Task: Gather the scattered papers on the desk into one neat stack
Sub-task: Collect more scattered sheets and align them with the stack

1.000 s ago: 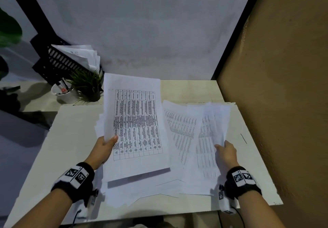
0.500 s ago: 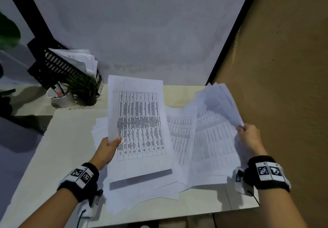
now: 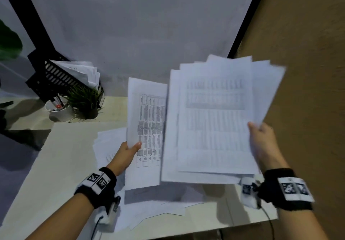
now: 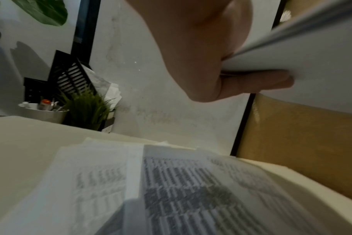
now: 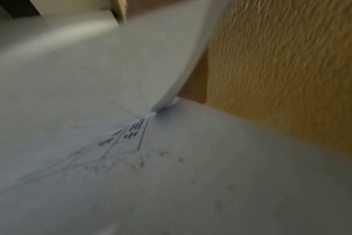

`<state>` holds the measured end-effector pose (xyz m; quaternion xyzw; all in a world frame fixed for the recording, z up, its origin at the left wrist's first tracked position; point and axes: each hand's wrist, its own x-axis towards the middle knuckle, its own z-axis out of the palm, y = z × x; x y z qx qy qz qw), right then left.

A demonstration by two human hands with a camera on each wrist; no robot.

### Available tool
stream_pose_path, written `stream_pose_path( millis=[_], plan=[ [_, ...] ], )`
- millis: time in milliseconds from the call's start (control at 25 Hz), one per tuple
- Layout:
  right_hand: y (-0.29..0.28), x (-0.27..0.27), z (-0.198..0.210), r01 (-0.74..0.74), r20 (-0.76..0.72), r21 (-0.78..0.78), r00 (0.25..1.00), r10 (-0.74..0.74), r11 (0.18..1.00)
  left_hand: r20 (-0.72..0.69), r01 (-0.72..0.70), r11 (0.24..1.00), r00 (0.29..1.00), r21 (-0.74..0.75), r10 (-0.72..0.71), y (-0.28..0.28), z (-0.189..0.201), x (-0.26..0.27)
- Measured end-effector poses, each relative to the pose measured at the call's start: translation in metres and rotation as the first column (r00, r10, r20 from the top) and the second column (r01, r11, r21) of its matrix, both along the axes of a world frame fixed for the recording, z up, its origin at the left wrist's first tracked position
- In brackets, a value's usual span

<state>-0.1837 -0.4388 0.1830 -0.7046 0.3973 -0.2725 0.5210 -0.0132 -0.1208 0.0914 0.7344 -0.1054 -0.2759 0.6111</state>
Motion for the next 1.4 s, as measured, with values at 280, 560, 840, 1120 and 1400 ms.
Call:
stream_pose_path(
  millis=[280, 560, 840, 1120, 1400],
  plan=[
    [0.07, 0.047, -0.053, -0.404, 0.225, 0.541, 0.915, 0.336, 0.738, 0.061, 0.101, 0.994, 0.993, -0.04, -0.099, 0.0, 0.037, -0.01],
    [0.096, 0.065, -0.038, -0.378, 0.297, 0.264, 0.907, 0.298, 0.887, -0.08, -0.047, 0.907, 0.997, -0.418, 0.015, 0.018, 0.06, 0.002],
    [0.112, 0.071, -0.06, -0.538, 0.218, 0.221, 0.84, 0.497, 0.813, 0.107, 0.089, 0.974, 0.992, -0.208, -0.068, 0.025, 0.038, 0.001],
    [0.118, 0.075, -0.037, -0.546, 0.295, 0.11, 0.816, 0.498, 0.83, 0.151, 0.022, 0.971, 0.988, -0.24, 0.015, 0.026, 0.055, 0.01],
    [0.113, 0.087, -0.028, -0.559, 0.298, 0.112, 0.807, 0.509, 0.822, 0.179, 0.047, 0.962, 0.984, -0.267, 0.002, 0.028, 0.062, 0.02]
  ],
)
